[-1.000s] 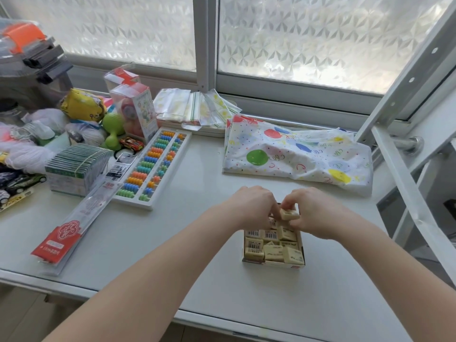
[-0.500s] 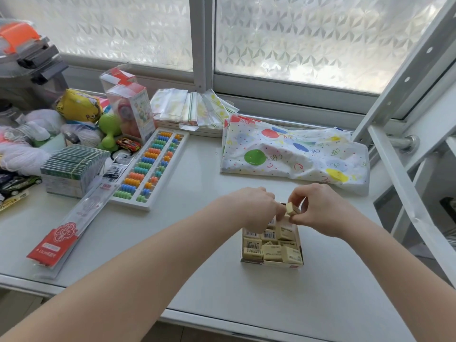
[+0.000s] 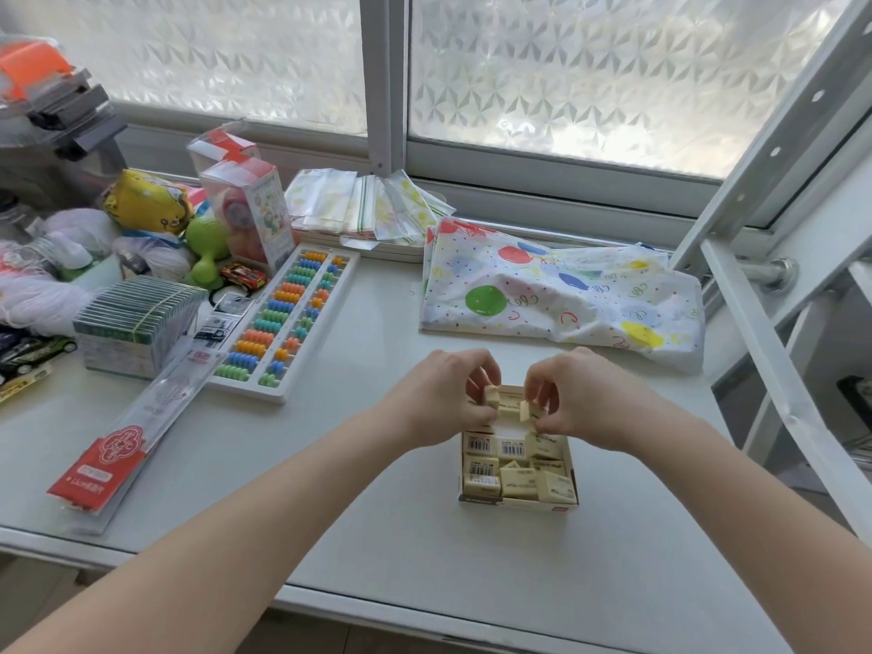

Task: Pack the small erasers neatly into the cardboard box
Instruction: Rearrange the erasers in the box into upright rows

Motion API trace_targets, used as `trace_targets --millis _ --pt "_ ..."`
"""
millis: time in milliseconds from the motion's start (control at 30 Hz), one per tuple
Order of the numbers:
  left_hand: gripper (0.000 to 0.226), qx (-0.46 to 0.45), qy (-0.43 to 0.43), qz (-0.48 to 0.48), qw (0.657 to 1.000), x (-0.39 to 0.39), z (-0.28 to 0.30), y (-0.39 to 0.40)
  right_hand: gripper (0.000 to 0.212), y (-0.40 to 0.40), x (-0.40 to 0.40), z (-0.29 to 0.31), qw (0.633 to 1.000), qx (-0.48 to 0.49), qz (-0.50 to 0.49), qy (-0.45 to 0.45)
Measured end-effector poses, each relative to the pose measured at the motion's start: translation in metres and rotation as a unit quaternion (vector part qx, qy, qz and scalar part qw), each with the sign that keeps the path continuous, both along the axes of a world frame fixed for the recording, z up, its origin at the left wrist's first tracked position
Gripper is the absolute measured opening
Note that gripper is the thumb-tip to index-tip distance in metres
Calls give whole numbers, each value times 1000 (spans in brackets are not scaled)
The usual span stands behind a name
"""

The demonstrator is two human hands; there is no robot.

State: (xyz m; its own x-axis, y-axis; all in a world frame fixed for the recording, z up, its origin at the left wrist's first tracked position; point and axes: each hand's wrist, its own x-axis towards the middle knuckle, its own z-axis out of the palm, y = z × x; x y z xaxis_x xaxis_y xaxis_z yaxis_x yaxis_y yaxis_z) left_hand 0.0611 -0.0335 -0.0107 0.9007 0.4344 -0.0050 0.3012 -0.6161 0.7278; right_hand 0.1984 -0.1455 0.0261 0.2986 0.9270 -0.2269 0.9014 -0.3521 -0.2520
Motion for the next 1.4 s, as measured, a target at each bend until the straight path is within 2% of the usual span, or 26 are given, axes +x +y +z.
trace_targets --millis 167,333,467,500,567,633,667,733,867,1000,1033,1067,1100,1167,1200,1267,1400 --pt "24 -6 1 5 1000 0 -1 -1 16 6 -1 0 997 -72 1 -39" --pt "26 -16 -1 11 1000 1 -3 1 14 5 -1 -3 996 -74 -4 -49" --pt "30 -91 -50 57 993 -4 -2 -3 12 1 2 -6 997 -73 -3 -37" --pt "32 -131 -79 74 985 -6 0 -4 11 0 5 -3 998 -56 -10 -13" --pt "35 -237 -141 102 956 -12 5 -8 16 -3 9 6 992 19 -56 112" --pt "37 -338 -187 113 915 -17 9 -12 29 -10 4 17 950 113 -90 276" --pt "38 -373 -200 114 899 -19 11 -14 34 -13 -2 20 934 146 -85 315" --pt "40 -422 -220 110 872 -21 13 -18 35 -19 -16 21 926 195 -61 317" --pt "45 -485 -238 89 837 -23 9 -20 25 -25 -32 15 924 293 -38 244" --pt "47 -568 -251 75 780 -23 6 -26 24 -27 -37 7 924 328 -26 195" --pt "46 -571 -246 80 779 -23 7 -28 24 -27 -36 6 927 328 -23 182" --pt "44 -541 -237 89 802 -24 8 -28 24 -27 -34 5 932 319 -25 172" --pt "40 -465 -220 102 852 -24 8 -26 22 -27 -29 4 939 299 -31 165" --pt "30 -206 -149 124 959 -25 6 -20 19 -26 -16 1 963 227 -48 140" --pt "25 -88 -109 121 983 -26 5 -17 17 -24 -11 -1 974 188 -50 118" --pt "19 32 -55 97 993 -27 2 -12 15 -22 -5 -7 985 134 -48 98" --pt "15 99 15 33 994 -20 2 -11 15 -15 -8 -16 987 104 -48 110"
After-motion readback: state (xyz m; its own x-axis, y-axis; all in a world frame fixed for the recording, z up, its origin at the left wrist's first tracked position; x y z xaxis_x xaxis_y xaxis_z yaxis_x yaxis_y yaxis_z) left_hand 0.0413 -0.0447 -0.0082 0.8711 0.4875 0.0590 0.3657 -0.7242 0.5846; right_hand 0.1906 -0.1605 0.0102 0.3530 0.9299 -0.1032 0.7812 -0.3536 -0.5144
